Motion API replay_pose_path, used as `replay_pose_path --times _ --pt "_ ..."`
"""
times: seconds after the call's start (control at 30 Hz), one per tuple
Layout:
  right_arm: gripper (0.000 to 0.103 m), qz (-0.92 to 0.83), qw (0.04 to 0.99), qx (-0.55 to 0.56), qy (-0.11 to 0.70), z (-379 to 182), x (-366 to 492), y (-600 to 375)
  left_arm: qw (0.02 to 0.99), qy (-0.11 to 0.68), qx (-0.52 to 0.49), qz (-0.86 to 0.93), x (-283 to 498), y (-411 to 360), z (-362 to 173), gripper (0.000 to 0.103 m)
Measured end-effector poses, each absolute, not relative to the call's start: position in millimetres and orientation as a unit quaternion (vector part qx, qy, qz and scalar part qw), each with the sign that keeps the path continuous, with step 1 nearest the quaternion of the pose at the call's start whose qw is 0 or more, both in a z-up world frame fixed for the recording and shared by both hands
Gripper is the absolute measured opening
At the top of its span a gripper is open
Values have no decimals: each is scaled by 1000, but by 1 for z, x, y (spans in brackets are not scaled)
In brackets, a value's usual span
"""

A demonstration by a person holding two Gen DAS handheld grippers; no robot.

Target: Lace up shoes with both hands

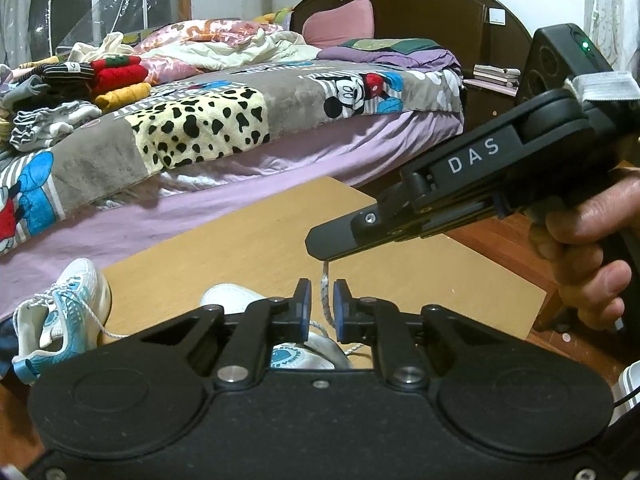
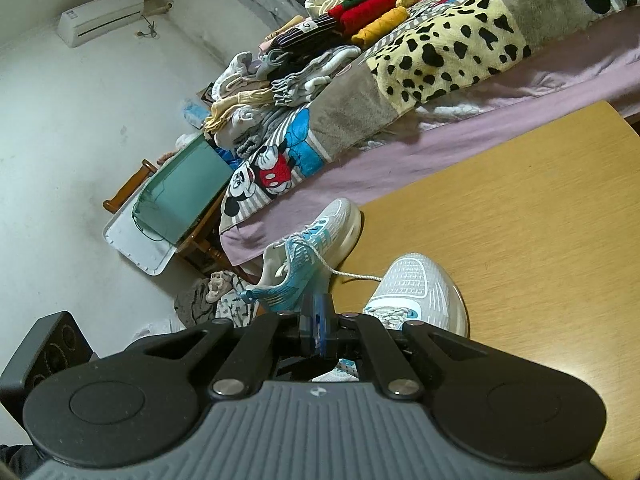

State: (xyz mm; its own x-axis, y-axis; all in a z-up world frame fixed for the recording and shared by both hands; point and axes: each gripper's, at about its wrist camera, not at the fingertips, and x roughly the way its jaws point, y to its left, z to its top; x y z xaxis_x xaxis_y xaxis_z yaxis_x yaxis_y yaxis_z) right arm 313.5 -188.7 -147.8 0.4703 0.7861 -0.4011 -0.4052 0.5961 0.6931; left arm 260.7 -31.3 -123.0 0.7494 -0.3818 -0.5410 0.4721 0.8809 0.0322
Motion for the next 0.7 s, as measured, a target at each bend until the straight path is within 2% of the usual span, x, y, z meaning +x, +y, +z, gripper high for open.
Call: replay_pose_path --times 0.33,0.57,0.7 --pt "4 367 814 266 364 -149 313 -189 932 269 81 -229 260 -32 -123 3" --pt "4 371 807 281 363 -150 314 -193 936 261 71 -224 259 -27 -119 2" --pt "8 367 803 302 358 -148 315 -200 943 257 42 -205 262 -11 -113 2"
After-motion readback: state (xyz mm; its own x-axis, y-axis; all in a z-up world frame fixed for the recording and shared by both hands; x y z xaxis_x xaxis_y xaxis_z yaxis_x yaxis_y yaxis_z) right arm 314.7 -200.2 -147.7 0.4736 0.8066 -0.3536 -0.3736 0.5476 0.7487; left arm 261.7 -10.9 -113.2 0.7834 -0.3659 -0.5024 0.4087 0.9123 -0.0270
